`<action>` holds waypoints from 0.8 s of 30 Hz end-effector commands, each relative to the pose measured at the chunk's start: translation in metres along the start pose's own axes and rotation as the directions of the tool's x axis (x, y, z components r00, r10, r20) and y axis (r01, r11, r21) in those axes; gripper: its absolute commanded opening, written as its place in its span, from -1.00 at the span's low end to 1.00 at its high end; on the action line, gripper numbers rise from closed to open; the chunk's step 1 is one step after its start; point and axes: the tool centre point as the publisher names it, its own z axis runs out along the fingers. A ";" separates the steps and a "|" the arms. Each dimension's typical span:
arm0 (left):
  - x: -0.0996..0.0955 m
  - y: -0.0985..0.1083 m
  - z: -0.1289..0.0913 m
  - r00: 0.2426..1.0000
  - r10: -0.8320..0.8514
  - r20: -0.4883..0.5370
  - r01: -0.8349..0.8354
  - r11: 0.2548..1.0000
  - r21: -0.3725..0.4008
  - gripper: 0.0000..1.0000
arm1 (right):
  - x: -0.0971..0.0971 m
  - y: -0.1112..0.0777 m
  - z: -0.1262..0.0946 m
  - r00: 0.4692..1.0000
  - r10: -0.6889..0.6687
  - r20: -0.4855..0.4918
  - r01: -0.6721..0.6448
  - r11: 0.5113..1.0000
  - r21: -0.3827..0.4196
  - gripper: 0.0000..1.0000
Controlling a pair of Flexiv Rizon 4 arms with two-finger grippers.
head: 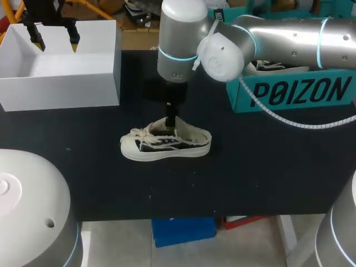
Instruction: Take the shoe out of the shoebox, open the shoe tongue, remove and reinsert the insole, then place the shoe into the shoebox
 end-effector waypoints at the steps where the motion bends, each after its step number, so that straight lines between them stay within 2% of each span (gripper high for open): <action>1: 0.000 0.001 -0.001 1.000 -0.001 0.001 0.001 1.000 0.000 1.00 | 0.007 -0.021 -0.040 0.999 0.005 0.050 -0.001 0.996 -0.089 1.00; 5: 0.000 0.001 -0.001 1.000 -0.001 0.001 0.001 1.000 0.000 1.00 | 0.009 -0.025 -0.055 0.995 0.002 0.102 0.015 0.986 -0.167 1.00; 10: 0.000 0.001 -0.001 1.000 -0.001 0.001 0.001 1.000 0.000 1.00 | 0.015 -0.029 -0.064 0.990 -0.009 0.142 0.045 0.967 -0.252 1.00; 16: 0.000 0.001 -0.001 1.000 -0.001 0.001 0.001 1.000 0.000 1.00 | 0.020 -0.029 -0.069 0.986 -0.079 0.146 0.135 0.894 -0.427 1.00; 24: 0.000 0.001 -0.001 1.000 -0.001 0.001 0.001 1.000 0.000 1.00 | 0.018 -0.040 -0.075 0.981 -0.137 0.135 0.190 0.808 -0.558 1.00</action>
